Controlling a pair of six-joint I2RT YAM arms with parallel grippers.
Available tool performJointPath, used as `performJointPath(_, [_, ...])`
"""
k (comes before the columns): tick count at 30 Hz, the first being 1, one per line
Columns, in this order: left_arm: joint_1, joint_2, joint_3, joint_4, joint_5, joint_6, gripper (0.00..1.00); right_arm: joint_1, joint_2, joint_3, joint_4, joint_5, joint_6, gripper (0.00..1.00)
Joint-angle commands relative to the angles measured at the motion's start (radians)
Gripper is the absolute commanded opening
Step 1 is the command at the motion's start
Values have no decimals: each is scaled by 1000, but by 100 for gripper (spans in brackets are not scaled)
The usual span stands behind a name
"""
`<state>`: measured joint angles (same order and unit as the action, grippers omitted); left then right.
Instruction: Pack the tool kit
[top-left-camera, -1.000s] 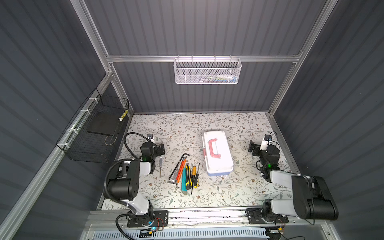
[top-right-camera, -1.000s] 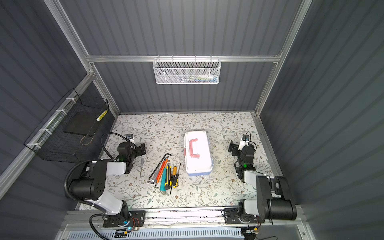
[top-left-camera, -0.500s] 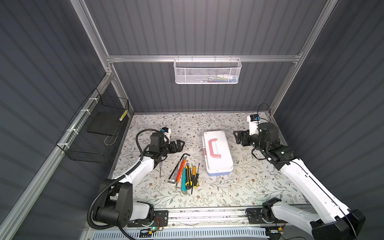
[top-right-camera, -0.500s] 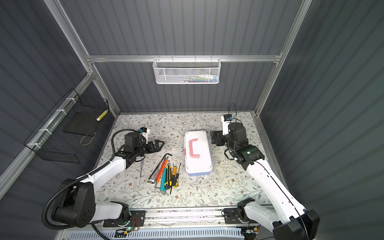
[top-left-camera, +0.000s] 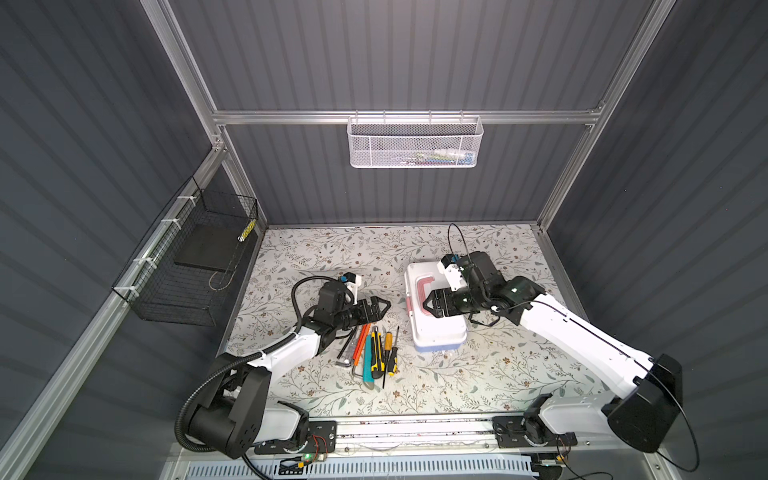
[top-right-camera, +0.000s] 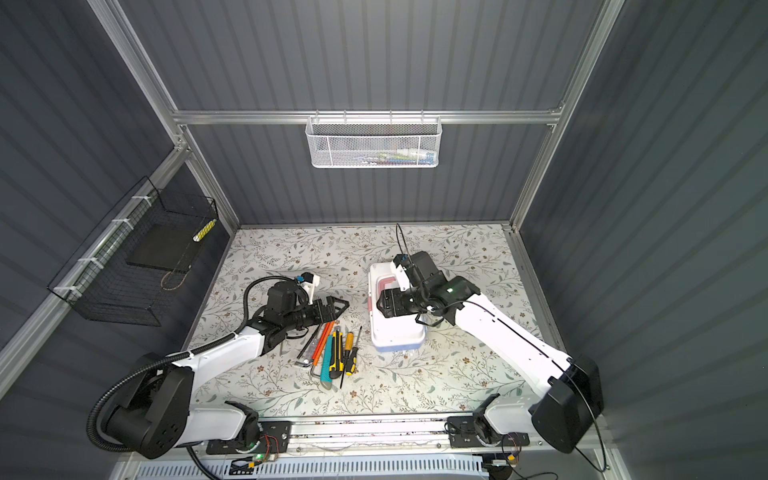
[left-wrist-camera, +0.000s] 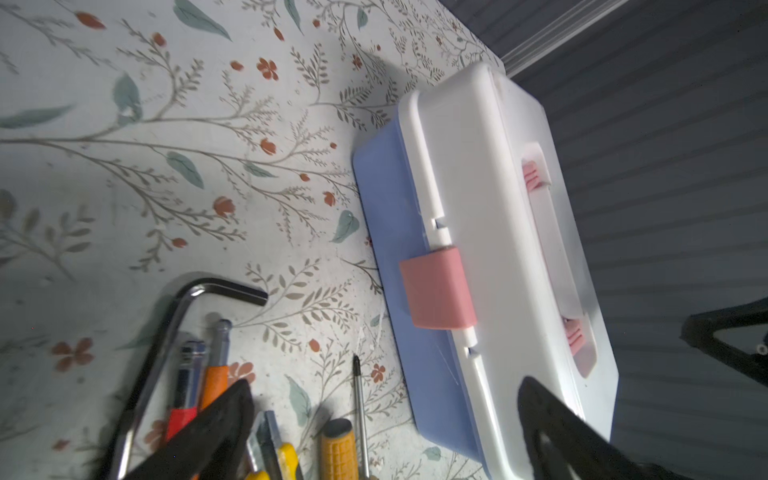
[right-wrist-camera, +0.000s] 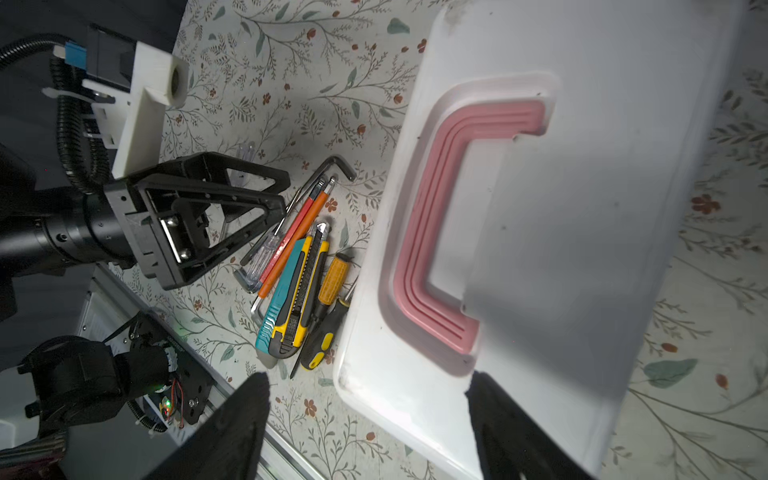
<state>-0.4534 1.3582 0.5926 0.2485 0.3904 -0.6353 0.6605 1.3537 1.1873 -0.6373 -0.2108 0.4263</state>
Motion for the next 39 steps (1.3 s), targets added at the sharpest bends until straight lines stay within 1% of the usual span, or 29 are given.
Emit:
performJointPath(1, [-30,33,-16,73,-36,-39,99,4,47,54,-13,2,25,76])
performJointPath(3, [-39,55,-18,102,-41,-32,99,5,82,71,3,0,23,73])
performJointPath(4, [-38,71,-12,114,-36,-20,96,5,98,80,6,-13,19,72])
performJointPath(8, [-39,137,50,90,-23,21,95,5,161,111,15,-32,21,72])
performJointPath(17, [-41,220,31,258,16,-60,95,4,225,132,34,-4,33,72])
performJointPath(26, [-71,270,44,321,12,-92,96,4,286,152,32,-10,48,74])
performJointPath(29, [-86,279,58,309,-8,-91,96,2,287,140,40,-13,54,75])
performJointPath(32, [-103,297,78,301,-15,-81,96,1,291,127,46,-41,57,75])
performJointPath(35, [-129,315,118,227,-42,-42,95,2,287,99,66,-54,68,75])
performJointPath(39, [-148,326,138,195,-54,-26,94,-7,273,53,107,-83,86,75])
